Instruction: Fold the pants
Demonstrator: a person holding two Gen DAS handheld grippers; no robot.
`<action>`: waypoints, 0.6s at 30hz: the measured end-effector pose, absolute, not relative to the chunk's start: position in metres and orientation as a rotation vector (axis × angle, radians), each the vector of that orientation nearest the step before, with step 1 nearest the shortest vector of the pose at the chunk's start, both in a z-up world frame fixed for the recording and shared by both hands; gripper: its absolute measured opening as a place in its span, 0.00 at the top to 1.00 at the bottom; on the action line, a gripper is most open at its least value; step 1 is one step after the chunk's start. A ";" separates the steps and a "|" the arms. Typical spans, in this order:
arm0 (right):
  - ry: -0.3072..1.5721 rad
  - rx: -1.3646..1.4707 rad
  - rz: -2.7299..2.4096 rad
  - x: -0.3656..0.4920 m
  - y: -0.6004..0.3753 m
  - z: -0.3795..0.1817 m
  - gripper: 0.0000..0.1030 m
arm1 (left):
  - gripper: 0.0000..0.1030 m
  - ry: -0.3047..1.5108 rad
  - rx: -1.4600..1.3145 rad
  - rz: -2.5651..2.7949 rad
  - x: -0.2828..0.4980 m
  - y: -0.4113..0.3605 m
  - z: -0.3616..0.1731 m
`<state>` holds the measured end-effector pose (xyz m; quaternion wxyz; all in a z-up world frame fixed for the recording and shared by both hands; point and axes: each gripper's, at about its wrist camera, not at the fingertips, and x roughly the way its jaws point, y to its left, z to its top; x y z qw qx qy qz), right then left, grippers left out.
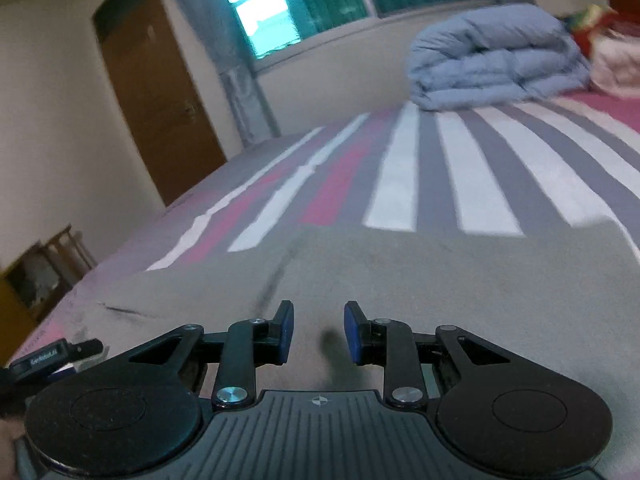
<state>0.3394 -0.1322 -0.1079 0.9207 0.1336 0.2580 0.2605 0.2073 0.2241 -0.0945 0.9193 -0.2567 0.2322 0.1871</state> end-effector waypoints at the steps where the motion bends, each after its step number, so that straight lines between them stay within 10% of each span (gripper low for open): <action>1: 0.539 0.275 0.510 0.328 -0.142 -0.110 0.73 | 0.07 0.475 -0.564 0.357 0.207 0.229 -0.096; 9: 0.548 0.302 0.370 0.270 -0.216 -0.112 0.73 | 0.12 0.380 -0.903 0.107 0.200 0.257 -0.113; 12: 0.539 0.314 0.335 0.262 -0.231 -0.107 0.73 | 0.25 0.366 -0.960 0.086 0.207 0.272 -0.124; 15: 0.539 0.380 0.301 0.261 -0.246 -0.106 0.73 | 0.64 0.371 -0.987 0.124 0.214 0.281 -0.138; 18: 0.536 0.433 0.266 0.260 -0.258 -0.103 0.73 | 0.67 0.334 -1.094 0.074 0.224 0.294 -0.150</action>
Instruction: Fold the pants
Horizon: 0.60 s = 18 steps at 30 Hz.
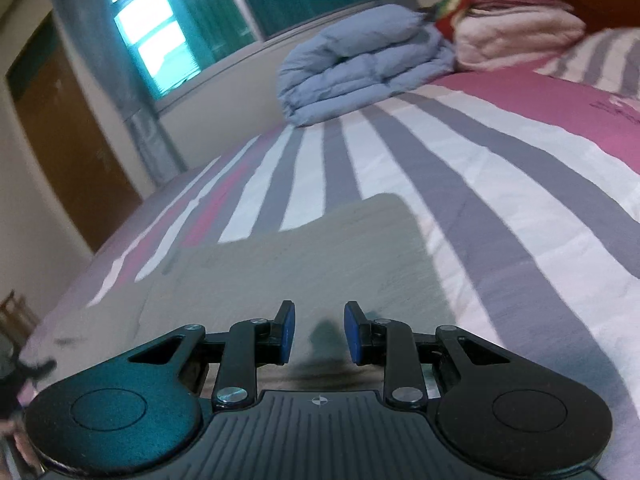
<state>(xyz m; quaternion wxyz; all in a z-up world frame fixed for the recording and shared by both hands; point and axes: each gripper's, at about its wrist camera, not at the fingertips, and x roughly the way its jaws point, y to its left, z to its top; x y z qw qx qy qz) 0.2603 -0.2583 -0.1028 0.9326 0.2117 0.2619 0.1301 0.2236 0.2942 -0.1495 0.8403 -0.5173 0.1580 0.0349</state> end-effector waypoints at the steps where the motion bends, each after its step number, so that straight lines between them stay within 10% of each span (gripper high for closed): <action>1: 0.538 0.454 0.253 0.261 -0.262 -0.101 0.73 | 0.66 0.340 -1.092 0.070 0.228 0.296 -0.149; 18: 0.478 0.627 0.078 0.221 -0.381 -0.079 0.73 | 0.83 0.266 -0.552 -0.131 0.262 0.150 -0.016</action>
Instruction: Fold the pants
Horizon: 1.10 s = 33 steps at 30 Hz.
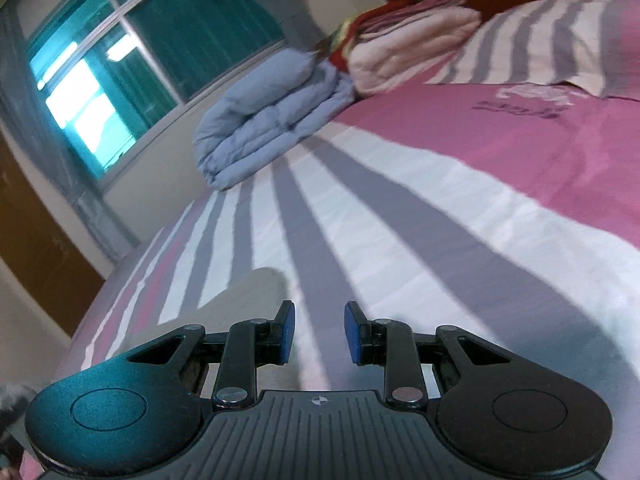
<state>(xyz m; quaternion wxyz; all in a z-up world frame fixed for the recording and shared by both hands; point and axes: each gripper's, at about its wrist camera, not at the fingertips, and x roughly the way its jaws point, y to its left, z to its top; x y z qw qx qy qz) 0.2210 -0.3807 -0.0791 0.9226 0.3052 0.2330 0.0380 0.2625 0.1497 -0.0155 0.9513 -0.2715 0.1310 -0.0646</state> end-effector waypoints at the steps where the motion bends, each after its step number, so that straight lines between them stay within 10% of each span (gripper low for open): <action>1: 0.478 0.645 0.069 0.219 -0.388 -0.080 0.73 | 0.83 0.273 -0.502 -0.150 0.270 0.129 -0.008; 23: 0.441 0.933 -0.043 0.207 -0.453 -0.106 0.73 | 0.84 0.467 0.176 -0.326 0.303 -0.168 -0.072; 26: 0.451 0.931 -0.047 0.209 -0.452 -0.106 0.71 | 0.66 0.470 0.194 -0.329 0.300 -0.174 -0.071; 28: 0.456 0.919 -0.054 0.209 -0.450 -0.105 0.61 | 0.24 0.467 0.183 -0.371 0.295 -0.172 -0.066; 33: 0.430 0.868 -0.019 0.201 -0.443 -0.094 0.52 | 0.22 0.356 0.117 -0.439 0.257 -0.133 -0.039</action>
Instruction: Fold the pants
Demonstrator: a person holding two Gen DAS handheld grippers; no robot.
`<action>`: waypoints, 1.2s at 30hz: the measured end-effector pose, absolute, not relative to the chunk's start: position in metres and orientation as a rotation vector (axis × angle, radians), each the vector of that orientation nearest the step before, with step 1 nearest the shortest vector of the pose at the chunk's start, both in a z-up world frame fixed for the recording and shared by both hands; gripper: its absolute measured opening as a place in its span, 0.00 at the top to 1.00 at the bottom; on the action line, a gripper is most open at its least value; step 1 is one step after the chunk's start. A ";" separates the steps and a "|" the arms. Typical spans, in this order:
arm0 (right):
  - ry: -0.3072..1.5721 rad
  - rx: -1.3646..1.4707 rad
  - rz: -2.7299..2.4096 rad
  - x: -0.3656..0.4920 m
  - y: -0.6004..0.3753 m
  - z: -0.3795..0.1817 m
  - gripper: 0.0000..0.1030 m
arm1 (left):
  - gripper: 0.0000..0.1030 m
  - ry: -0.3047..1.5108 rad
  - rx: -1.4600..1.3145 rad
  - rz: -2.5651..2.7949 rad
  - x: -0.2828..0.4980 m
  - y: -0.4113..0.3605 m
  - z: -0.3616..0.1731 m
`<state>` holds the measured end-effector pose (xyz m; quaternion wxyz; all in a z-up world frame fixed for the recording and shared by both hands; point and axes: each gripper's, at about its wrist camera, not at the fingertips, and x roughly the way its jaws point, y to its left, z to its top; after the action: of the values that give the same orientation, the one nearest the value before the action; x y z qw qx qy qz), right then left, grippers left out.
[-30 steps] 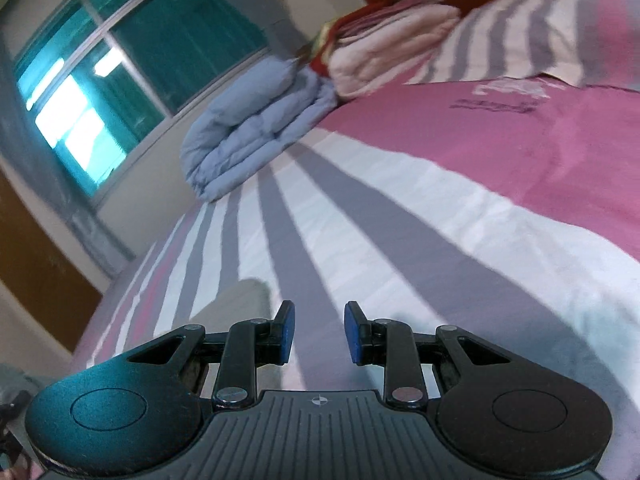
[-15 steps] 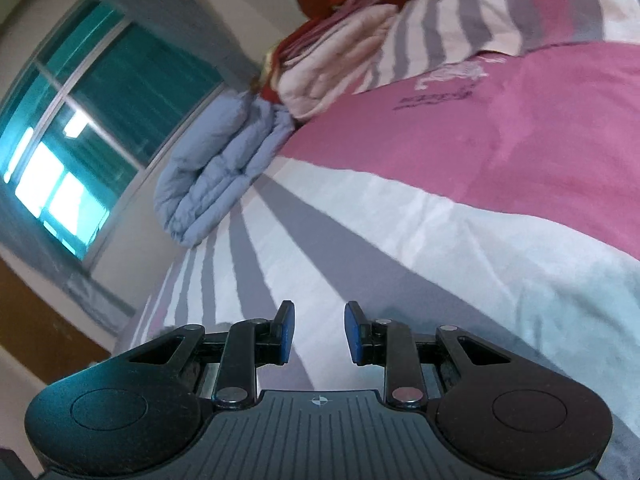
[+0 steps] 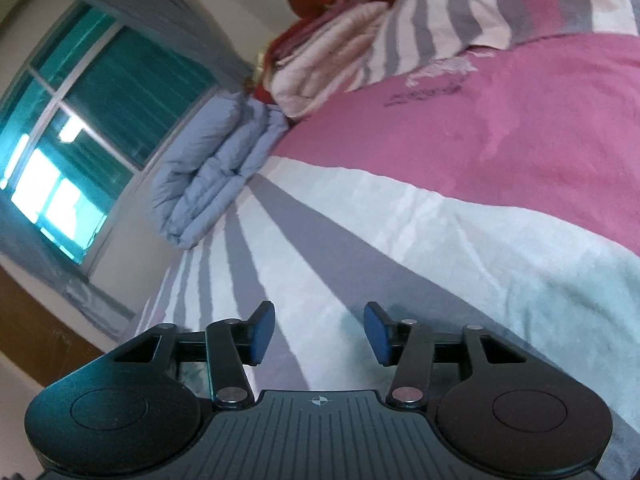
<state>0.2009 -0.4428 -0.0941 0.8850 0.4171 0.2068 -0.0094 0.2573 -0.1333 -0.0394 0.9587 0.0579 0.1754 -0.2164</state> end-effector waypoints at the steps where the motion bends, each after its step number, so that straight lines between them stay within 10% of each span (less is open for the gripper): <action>1: 0.432 0.861 0.012 0.201 -0.440 -0.092 0.52 | 0.20 0.338 0.091 -0.424 0.251 -0.117 -0.034; 21: 0.689 0.912 0.368 0.301 -0.314 -0.100 0.29 | 0.12 0.500 -0.555 0.140 0.234 0.158 -0.075; 23: 0.709 0.870 0.345 0.307 -0.309 -0.094 0.65 | 0.11 0.509 -0.533 0.137 0.234 0.159 -0.075; 36: 0.593 0.959 0.286 0.247 -0.344 -0.114 0.66 | 0.11 0.509 -0.511 0.132 0.235 0.154 -0.078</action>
<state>0.2471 -0.3439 -0.1143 0.8356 0.4529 0.2800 0.1350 0.2350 0.1540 -0.0781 0.9336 -0.2499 0.2486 0.0647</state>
